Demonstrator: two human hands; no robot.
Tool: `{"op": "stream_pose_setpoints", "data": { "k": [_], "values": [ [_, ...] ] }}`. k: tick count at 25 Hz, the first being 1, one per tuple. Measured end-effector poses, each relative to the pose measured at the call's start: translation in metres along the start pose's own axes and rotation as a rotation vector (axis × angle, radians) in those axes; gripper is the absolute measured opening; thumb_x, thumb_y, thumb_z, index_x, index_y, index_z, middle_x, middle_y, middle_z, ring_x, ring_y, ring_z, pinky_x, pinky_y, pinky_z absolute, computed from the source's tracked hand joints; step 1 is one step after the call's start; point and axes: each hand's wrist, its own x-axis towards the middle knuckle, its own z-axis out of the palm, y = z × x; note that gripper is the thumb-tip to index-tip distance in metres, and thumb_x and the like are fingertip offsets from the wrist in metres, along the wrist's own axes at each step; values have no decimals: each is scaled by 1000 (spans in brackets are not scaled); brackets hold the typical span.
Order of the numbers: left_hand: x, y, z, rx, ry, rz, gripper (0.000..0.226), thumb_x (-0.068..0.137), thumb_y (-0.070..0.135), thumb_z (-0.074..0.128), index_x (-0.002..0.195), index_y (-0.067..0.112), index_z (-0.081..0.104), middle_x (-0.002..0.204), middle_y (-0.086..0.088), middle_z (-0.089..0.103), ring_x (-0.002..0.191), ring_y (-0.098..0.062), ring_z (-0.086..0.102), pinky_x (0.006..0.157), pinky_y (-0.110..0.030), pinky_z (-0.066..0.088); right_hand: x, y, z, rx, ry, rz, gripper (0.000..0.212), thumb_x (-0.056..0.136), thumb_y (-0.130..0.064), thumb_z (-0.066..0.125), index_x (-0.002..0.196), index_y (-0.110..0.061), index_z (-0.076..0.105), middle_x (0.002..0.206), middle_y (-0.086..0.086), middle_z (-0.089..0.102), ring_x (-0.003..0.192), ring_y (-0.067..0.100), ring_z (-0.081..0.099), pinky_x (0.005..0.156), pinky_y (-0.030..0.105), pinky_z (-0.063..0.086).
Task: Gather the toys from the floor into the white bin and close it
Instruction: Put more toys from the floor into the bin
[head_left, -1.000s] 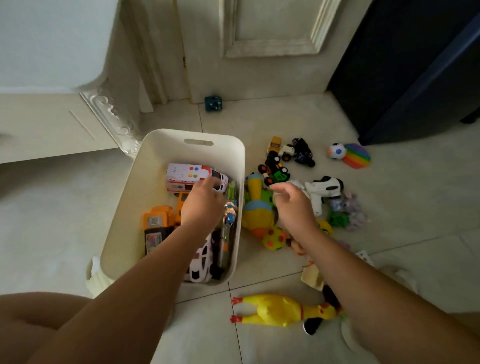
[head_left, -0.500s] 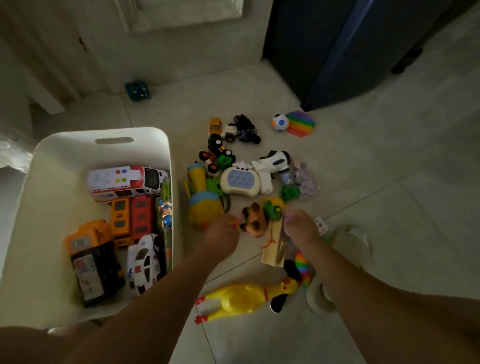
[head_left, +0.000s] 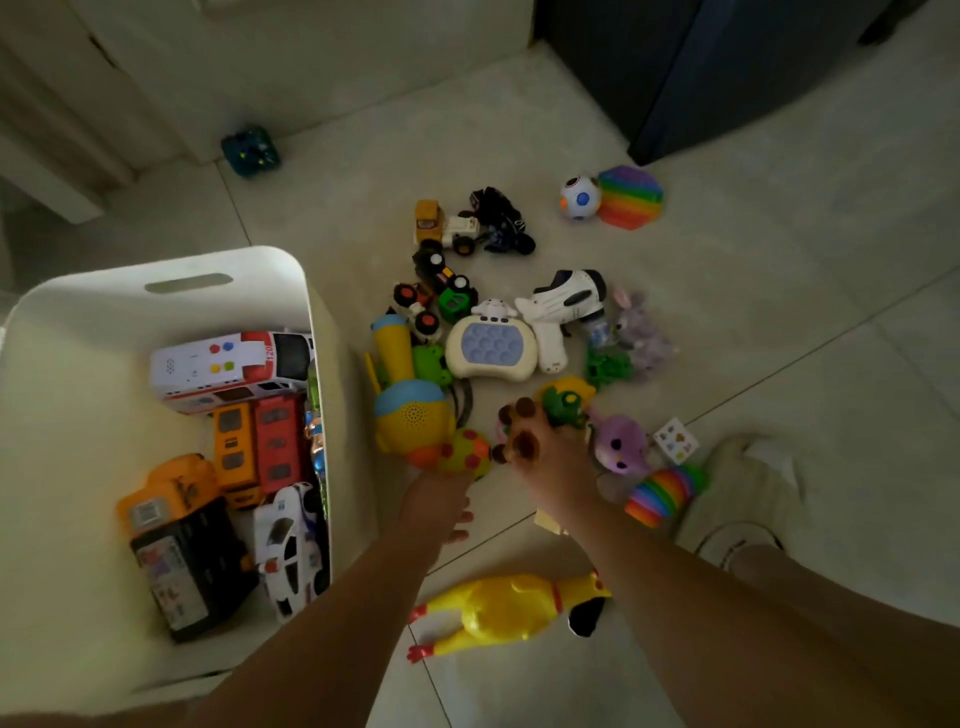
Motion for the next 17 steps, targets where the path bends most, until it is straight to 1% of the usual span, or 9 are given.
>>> {"op": "stream_pose_setpoints", "data": {
  "k": [2,5,7,9,10,12,14,15,17],
  "values": [
    [-1,5,1,92,-2,-8,41,89,50,57,87,8,57,84,-9,63,75,-22,62,73,-36,52,-4,-1,-8,83,106,16,31,76,-46,50,103,-31,59,88,-1,63,83,19,60,70,34,51],
    [-7,11,6,46,-165,30,59,84,66,52,97,10,67,95,-9,72,90,-25,68,83,-41,55,-28,-16,-21,82,245,-7,37,74,-48,47,101,-26,59,93,1,57,85,18,53,69,30,48],
    [-19,21,7,-81,-338,75,49,85,61,55,91,16,74,92,-7,74,89,-23,68,81,-38,54,-49,-32,-28,136,208,-203,35,78,-44,48,104,-23,57,95,0,56,87,16,52,68,28,45],
    [-24,27,5,-216,-439,92,36,89,45,58,74,16,72,72,-5,72,69,-18,68,69,-30,53,-61,-44,-33,196,109,-318,38,84,-46,46,111,-22,56,95,-3,60,84,13,55,67,26,43],
    [-26,28,2,-232,-428,101,29,90,37,60,74,15,69,65,-5,69,60,-16,66,64,-29,53,-61,-46,-35,230,128,-301,42,87,-48,42,115,-21,56,96,-3,63,83,12,57,67,26,44],
    [-24,28,-1,-252,-317,107,12,87,24,64,90,12,65,70,-7,67,63,-17,66,65,-36,58,-50,-44,-47,317,341,-100,43,91,-48,36,115,-18,56,98,1,65,86,15,58,70,30,46],
    [-23,25,-6,-299,-224,81,12,87,16,66,97,12,63,73,-9,68,73,-19,66,74,-44,56,-29,-17,-64,170,483,176,35,93,-38,44,117,-14,54,106,8,59,96,21,53,76,34,44],
    [-23,22,-6,-300,-210,78,10,87,15,66,96,12,62,68,-8,69,73,-20,65,76,-44,54,-21,2,-73,36,425,277,36,93,-33,51,123,-13,52,115,12,55,104,26,51,83,36,43],
    [-24,15,-7,-273,-200,80,8,86,15,67,91,13,61,53,-4,68,71,-20,63,75,-41,53,-12,33,-81,-43,157,387,57,90,-32,61,139,-11,41,133,18,46,121,33,46,98,39,39]
  ]
}}
